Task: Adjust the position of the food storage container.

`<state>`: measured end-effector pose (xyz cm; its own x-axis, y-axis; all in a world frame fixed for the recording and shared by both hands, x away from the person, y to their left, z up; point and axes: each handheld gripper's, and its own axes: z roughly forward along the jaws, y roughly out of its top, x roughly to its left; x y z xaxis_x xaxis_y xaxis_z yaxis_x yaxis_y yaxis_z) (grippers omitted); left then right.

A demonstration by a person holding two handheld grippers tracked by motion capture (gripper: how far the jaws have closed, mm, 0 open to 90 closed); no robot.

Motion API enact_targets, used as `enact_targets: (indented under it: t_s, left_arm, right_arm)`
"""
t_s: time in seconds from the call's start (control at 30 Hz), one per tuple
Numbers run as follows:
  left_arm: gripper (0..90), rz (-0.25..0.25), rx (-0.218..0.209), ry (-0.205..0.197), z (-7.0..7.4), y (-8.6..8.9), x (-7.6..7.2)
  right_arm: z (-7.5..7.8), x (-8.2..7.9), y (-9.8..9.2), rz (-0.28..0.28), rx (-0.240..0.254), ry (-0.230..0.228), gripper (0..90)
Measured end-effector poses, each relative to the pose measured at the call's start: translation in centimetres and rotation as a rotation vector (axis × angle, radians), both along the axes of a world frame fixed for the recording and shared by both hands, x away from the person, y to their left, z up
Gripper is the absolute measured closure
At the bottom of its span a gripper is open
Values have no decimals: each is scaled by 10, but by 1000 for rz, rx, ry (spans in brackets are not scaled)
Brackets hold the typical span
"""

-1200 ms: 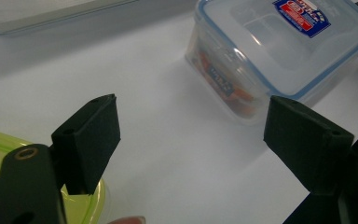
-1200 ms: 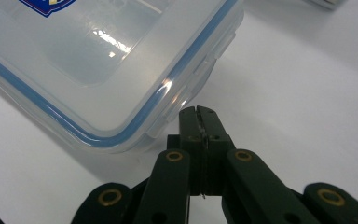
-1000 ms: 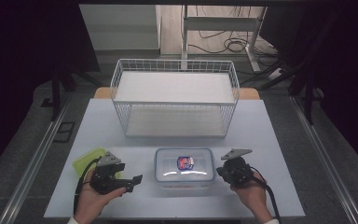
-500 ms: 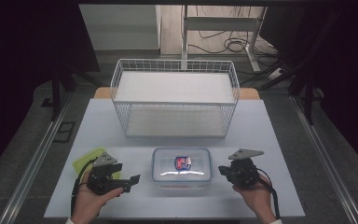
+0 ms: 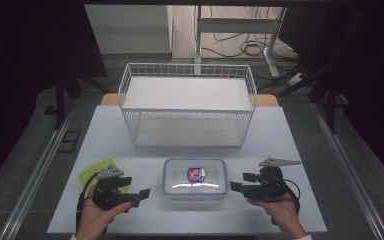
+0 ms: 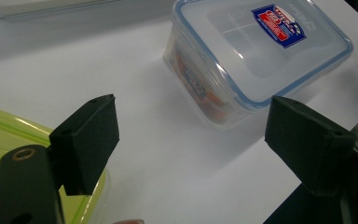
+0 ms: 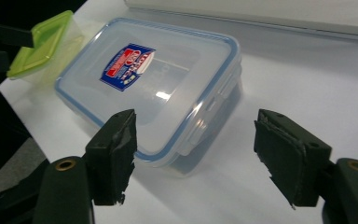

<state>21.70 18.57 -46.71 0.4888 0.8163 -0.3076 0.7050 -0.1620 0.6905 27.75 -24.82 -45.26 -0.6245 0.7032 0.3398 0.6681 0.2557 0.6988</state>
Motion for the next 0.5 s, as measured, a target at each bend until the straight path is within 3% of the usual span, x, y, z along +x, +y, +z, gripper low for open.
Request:
enact_targets:
  t_s: [0.3, 0.5]
  left_arm:
    - [167, 6, -17, 1, 2, 4, 2]
    - [159, 7, -11, -3, 3, 1, 2]
  right_arm:
    - [-1, -3, -3, -6, -43, 21, 270]
    - [1, -2, -6, -19, -35, 29, 273]
